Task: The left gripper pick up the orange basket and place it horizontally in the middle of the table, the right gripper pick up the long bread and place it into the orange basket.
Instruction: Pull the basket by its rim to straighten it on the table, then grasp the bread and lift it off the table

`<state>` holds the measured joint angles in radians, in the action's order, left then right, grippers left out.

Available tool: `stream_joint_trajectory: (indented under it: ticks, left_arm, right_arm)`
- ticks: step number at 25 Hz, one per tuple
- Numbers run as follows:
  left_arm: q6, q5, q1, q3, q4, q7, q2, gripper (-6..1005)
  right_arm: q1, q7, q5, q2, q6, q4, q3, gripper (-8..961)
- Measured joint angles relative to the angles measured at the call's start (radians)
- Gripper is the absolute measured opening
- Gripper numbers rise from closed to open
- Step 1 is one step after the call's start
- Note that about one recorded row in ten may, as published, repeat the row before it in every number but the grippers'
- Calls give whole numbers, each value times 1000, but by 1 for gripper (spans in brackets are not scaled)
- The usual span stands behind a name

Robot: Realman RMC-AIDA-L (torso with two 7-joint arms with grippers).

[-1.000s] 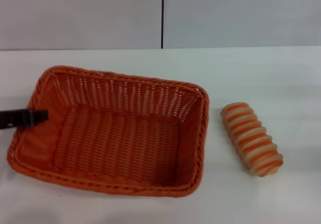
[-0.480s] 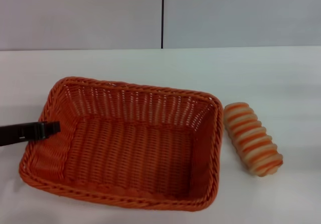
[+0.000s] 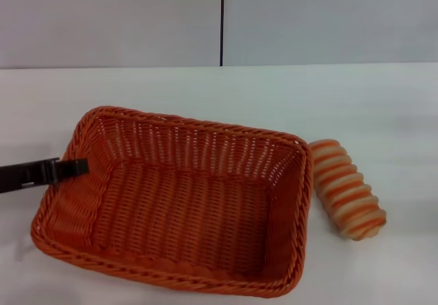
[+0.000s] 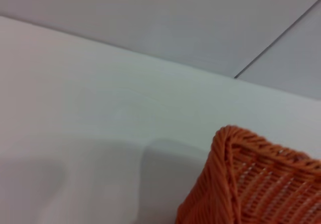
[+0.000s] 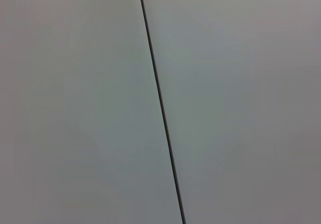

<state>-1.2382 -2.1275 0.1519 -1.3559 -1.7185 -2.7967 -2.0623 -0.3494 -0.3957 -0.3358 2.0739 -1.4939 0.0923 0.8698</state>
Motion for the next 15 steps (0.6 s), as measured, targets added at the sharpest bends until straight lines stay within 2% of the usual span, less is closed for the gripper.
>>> stream_joint_trajectory:
  ticks: [4,8,10,13,14,15]
  left_arm:
    - [-21,39,-9,38,13,22,1,241]
    - [-61,83,-25,102,33,51,1,393]
    - [-81,153,-32,174,60,108,0,469]
    - [-94,217,-44,233,101,179,1,512]
    - [-106,251,-56,272,135,228,1,526]
    - [-132,309,-85,337,217,329,1,540]
  right_arm:
    - [1,0,0,0,0,0,0,642]
    - [5,0,0,0,-2,-1,0,640]
    - [17,0,-9,0,-7,2,0,640]
    - [33,-17,-48,-1,-7,18,2,638]
    - [44,-34,-74,-3,-3,34,1,638]
    - [77,-99,-150,-9,24,97,1,638]
